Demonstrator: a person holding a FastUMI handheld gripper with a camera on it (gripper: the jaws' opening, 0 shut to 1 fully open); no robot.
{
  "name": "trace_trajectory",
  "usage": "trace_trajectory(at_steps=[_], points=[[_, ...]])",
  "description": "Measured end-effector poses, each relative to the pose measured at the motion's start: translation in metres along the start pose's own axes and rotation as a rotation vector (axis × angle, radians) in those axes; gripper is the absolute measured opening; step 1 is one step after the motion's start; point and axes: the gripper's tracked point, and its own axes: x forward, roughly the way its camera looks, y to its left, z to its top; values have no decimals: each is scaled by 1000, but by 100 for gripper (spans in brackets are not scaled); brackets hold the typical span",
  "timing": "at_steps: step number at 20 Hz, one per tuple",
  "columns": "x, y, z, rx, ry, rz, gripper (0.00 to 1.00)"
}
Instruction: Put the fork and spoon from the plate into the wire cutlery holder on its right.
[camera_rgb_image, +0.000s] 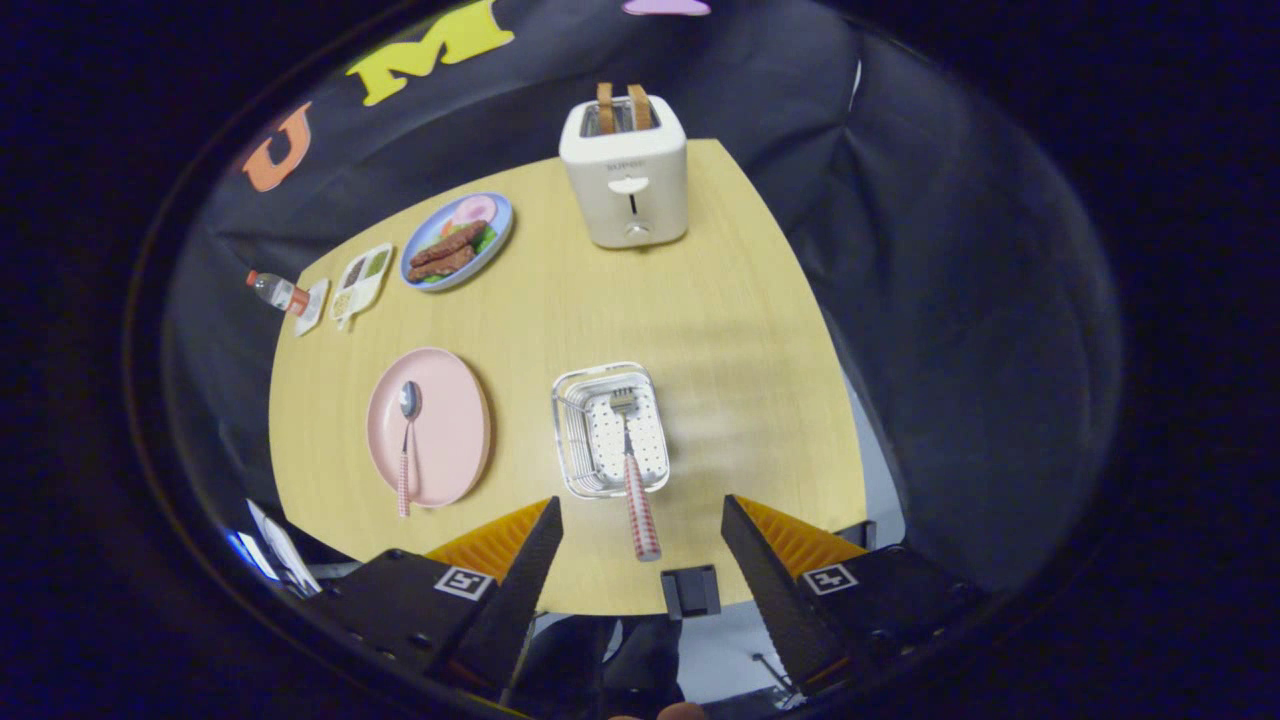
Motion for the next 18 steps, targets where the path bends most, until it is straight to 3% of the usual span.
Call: trace_trajectory(at_steps=[6, 11, 18], points=[[-27, 104, 11, -117, -191, 82, 97], [18, 207, -27, -118, -98, 197, 97], [89, 268, -58, -142, 35, 167, 97]])
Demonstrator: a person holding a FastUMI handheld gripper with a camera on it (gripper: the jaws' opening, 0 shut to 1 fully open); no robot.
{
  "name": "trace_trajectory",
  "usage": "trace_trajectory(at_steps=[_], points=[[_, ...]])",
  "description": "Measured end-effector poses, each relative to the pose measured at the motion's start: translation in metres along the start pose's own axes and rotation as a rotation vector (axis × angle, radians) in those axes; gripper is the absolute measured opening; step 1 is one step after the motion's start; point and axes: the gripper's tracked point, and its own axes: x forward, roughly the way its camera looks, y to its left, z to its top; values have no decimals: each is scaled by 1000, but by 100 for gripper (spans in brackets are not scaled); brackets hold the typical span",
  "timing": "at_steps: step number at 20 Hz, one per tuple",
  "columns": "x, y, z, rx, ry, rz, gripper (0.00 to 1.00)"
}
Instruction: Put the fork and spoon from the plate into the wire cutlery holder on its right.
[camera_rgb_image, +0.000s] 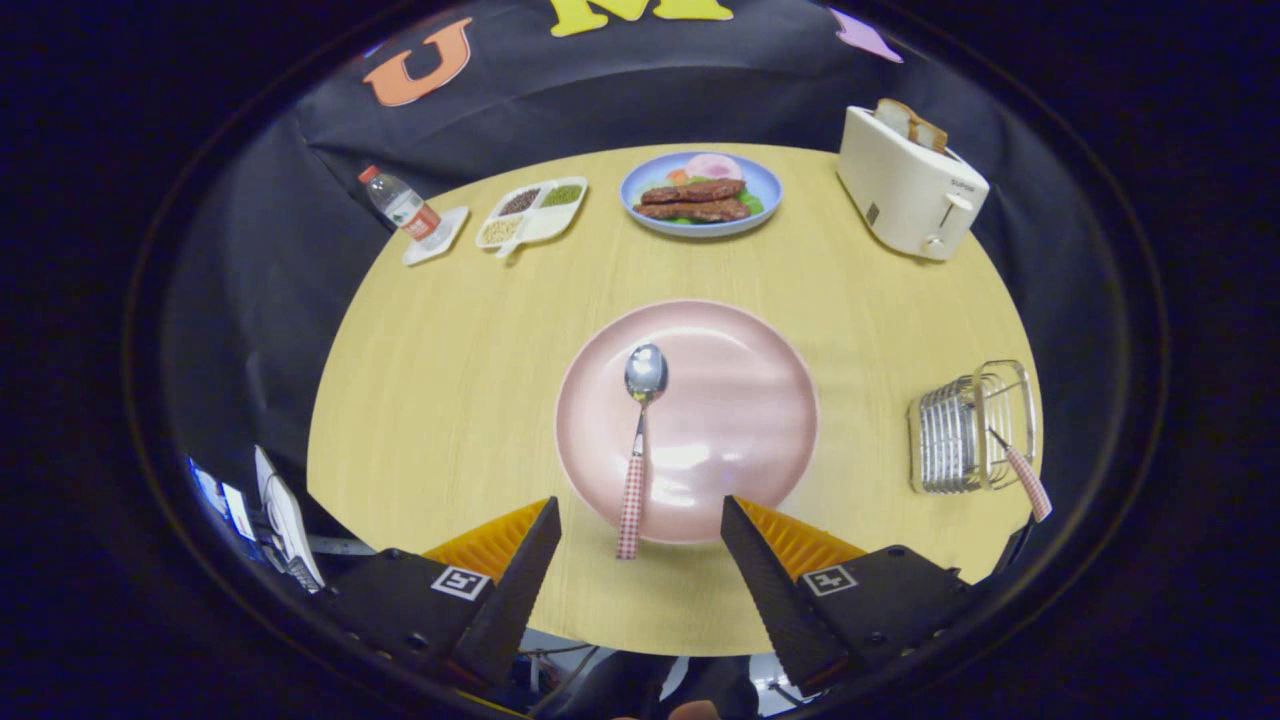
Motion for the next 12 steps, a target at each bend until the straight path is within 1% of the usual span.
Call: trace_trajectory(at_steps=[2, 4, 7, 10, 12], points=[[15, 2, -2, 12, 24, -18, 95], [30, 5, -5, 15, 46, -30, 85], [45, -1, -7, 7, 49, -69, 70], [55, -4, -14, 35, 77, -78, 54], [60, -9, -16, 45, 83, -87, 39]])
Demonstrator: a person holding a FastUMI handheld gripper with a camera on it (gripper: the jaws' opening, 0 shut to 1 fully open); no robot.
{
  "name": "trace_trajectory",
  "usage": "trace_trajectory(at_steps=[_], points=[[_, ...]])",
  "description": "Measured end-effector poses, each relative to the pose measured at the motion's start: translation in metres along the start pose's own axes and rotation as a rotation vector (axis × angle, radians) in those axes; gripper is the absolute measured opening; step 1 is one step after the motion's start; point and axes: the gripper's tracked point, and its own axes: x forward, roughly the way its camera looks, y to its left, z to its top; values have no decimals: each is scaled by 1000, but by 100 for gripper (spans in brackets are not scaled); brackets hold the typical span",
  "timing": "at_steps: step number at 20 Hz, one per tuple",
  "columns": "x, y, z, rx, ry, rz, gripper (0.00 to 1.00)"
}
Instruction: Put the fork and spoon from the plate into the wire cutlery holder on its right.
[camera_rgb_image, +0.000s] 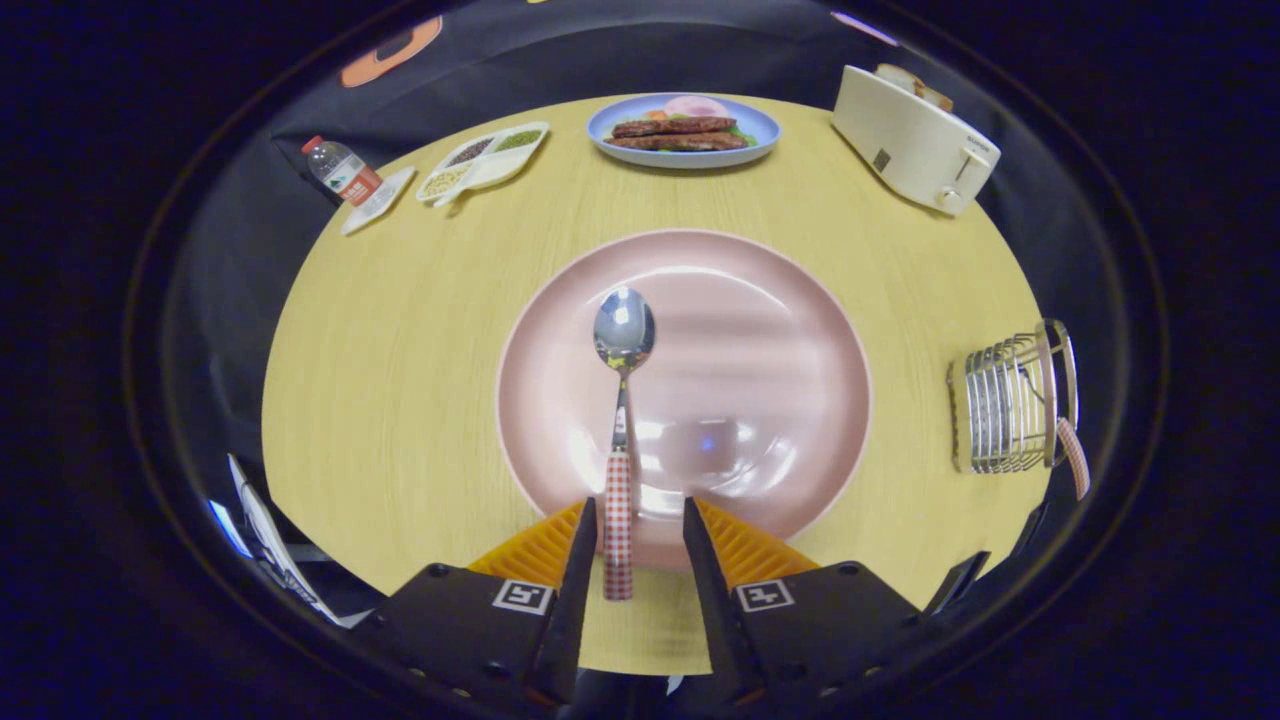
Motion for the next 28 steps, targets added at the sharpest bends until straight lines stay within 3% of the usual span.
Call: trace_trajectory(at_steps=[3, 4, 5, 11, 12, 17, 22, 28], points=[[3, 1, -8, 4, 38, 5, 15], [11, 0, -14, -3, 34, 13, 18], [4, -4, -10, -17, 42, -4, 11], [-67, -27, 7, -110, 17, 33, 11], [-85, -36, 10, -102, 7, 46, 1], [-153, -88, 11, -26, 22, 93, 1], [-202, -173, 4, 66, 67, 37, 1], [-205, -232, -2, 120, 138, -25, 1]])
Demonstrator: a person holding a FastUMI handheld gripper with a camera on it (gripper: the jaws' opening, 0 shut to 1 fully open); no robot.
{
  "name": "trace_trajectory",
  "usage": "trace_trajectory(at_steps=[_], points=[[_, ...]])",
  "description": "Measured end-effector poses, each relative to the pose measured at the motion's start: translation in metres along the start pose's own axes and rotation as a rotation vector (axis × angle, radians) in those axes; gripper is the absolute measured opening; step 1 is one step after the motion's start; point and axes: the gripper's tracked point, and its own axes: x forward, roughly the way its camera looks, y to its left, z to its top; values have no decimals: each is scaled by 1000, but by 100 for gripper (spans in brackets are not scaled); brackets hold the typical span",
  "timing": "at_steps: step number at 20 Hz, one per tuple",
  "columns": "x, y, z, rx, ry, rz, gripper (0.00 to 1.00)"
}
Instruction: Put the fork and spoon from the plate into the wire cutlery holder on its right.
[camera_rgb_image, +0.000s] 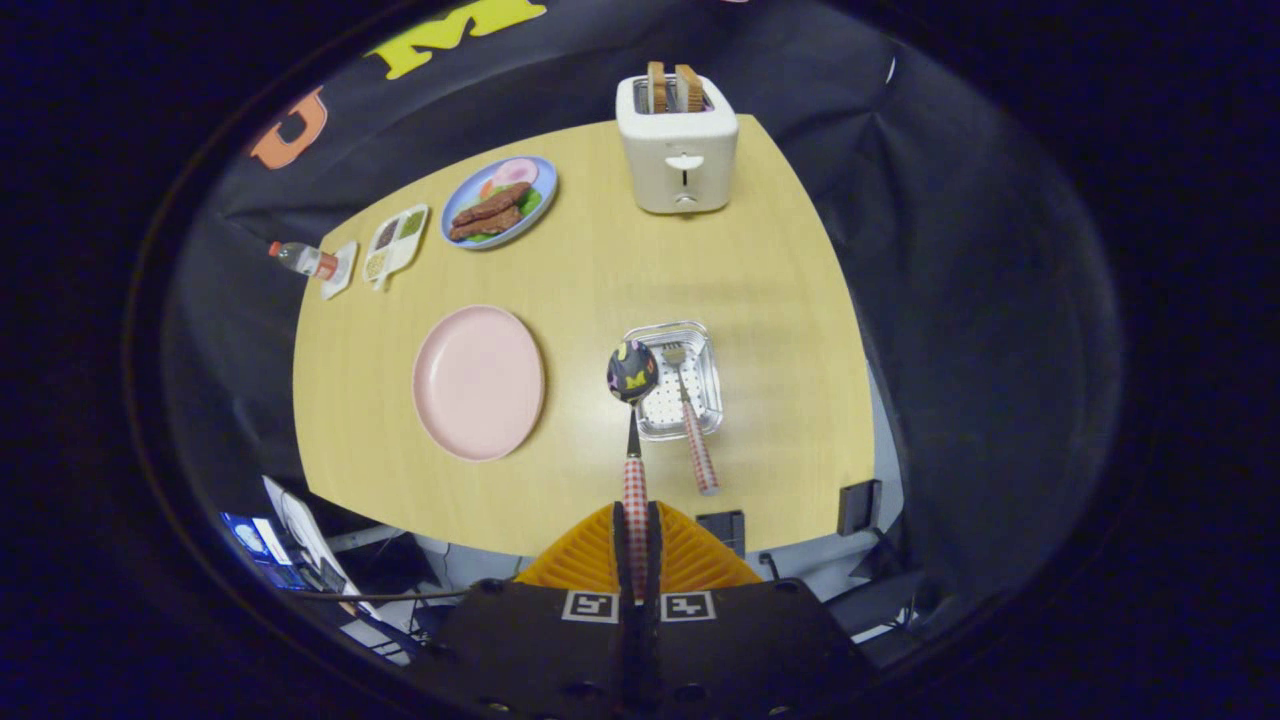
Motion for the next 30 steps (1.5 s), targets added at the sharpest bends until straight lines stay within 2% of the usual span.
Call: trace_trajectory(at_steps=[7, 13, 24, 30], points=[[21, -19, 7, 27, 108, -2, 1], [32, -13, 12, 28, 193, 2, 1], [51, -4, 33, 45, 253, -8, 3], [51, -6, 30, 41, 261, -17, 11]])
